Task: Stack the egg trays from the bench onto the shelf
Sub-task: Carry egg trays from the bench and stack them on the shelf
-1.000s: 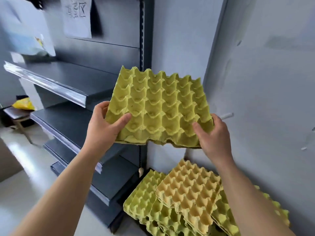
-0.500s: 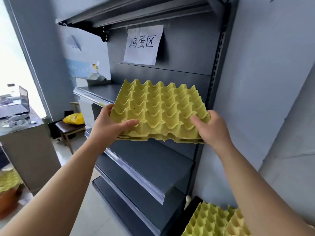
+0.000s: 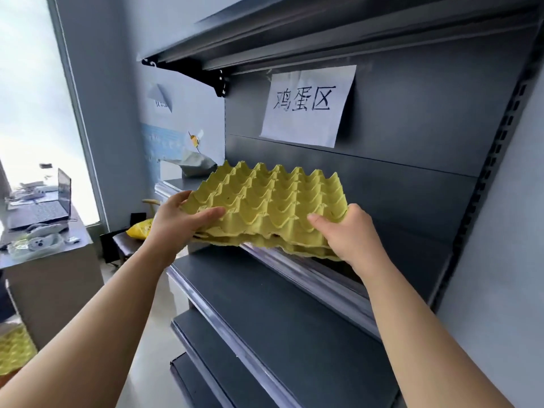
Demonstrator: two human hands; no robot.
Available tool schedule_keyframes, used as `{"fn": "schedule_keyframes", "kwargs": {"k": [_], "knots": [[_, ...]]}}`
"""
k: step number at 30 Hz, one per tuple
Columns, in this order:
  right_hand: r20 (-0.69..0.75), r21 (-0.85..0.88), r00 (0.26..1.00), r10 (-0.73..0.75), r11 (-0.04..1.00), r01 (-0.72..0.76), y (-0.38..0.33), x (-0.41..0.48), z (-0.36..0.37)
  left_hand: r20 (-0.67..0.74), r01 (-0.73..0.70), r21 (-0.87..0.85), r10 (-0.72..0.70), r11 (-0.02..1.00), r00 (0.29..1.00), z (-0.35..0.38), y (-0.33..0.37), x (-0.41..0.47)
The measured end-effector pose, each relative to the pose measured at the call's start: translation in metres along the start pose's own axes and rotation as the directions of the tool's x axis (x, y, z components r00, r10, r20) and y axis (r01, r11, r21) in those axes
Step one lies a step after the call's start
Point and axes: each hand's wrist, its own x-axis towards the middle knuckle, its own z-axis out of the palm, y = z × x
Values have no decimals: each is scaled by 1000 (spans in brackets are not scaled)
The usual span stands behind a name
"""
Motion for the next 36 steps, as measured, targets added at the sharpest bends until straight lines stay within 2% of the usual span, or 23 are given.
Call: {"fn": "schedule_keyframes", "kwargs": {"k": [6, 13, 22, 29, 36], "knots": [[-43, -69, 999, -9, 998, 6, -20, 52, 67, -2, 26, -80, -27, 996, 1000, -25, -36, 81], [-102, -135, 994, 31, 990, -44, -43, 105, 149, 65, 32, -86, -26, 996, 998, -53, -83, 189], [-254, -152, 955, 152, 969, -195, -87, 160, 257, 272, 20, -118, 12, 993, 962, -90, -122, 334], [-326, -203, 925, 197, 941, -272, -108, 183, 303, 354, -9, -79, 37, 997, 934, -99, -147, 398], [-318, -283, 926, 201, 913, -296, -114, 205, 332, 386, -35, -34, 45, 999, 921, -103, -165, 436]]}}
